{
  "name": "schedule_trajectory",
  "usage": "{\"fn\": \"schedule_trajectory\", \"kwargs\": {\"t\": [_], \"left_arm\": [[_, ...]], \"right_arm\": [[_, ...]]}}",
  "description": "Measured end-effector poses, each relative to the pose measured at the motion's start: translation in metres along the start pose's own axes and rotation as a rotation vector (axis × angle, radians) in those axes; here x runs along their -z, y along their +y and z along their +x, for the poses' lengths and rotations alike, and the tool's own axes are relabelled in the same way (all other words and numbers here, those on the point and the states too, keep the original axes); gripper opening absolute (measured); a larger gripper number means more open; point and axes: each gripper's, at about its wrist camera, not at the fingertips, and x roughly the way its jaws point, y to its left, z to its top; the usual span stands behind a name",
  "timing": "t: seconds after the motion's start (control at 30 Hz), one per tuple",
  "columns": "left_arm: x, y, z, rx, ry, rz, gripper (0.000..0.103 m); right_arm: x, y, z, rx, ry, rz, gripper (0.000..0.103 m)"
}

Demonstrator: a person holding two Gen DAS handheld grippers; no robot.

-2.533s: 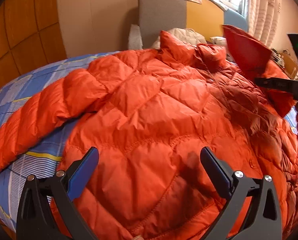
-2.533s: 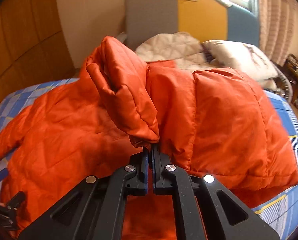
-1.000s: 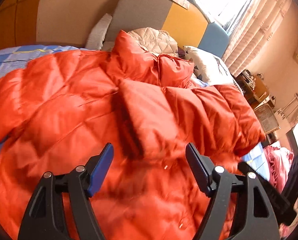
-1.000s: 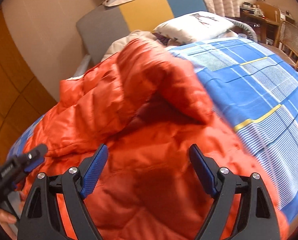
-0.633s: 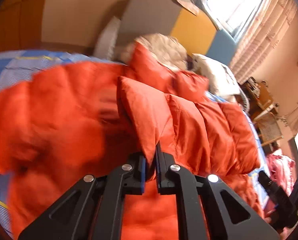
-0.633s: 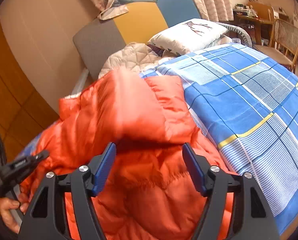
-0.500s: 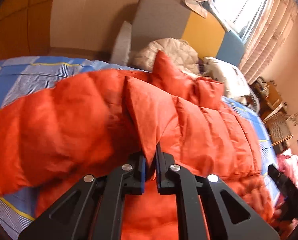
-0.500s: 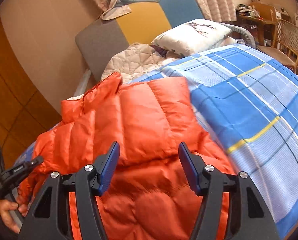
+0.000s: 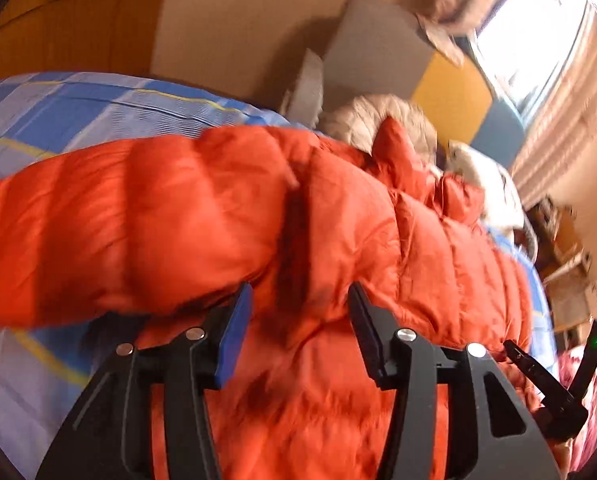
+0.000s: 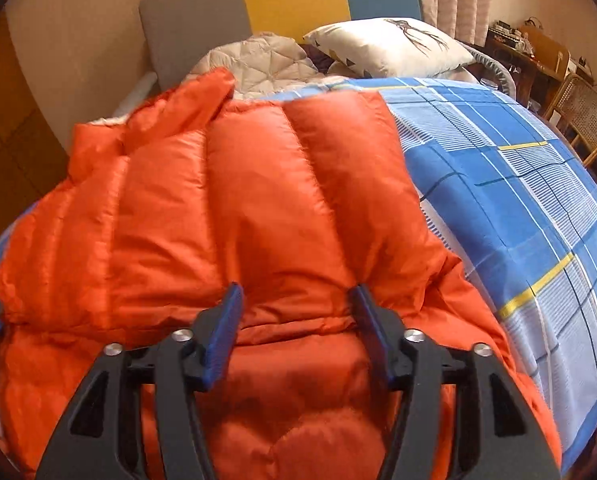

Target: Fold large clothes

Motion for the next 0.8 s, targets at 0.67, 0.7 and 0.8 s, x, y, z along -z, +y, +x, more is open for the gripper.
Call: {"fn": "schedule_trajectory", "kwargs": {"t": [0.67, 0.7, 0.8], "left_arm": [[0.053, 0.234, -0.097, -0.185, -0.161, -0.551, 0.075], [0.052, 0.244, -0.096, -0.198, -0.172, -0.578, 0.073], [0.047, 0.258, -0.092, -0.202, -0.171, -0.598, 0.041]], "right_arm": [[0.082, 0.056, -0.042, -0.046, -0.007, -0.213, 0.074], [0.083, 0.057, -0.042, -0.044, -0.008, -0.217, 0.074], [0.086, 0.057, -0.042, -0.040, -0.006, -0.223, 0.074]]}}
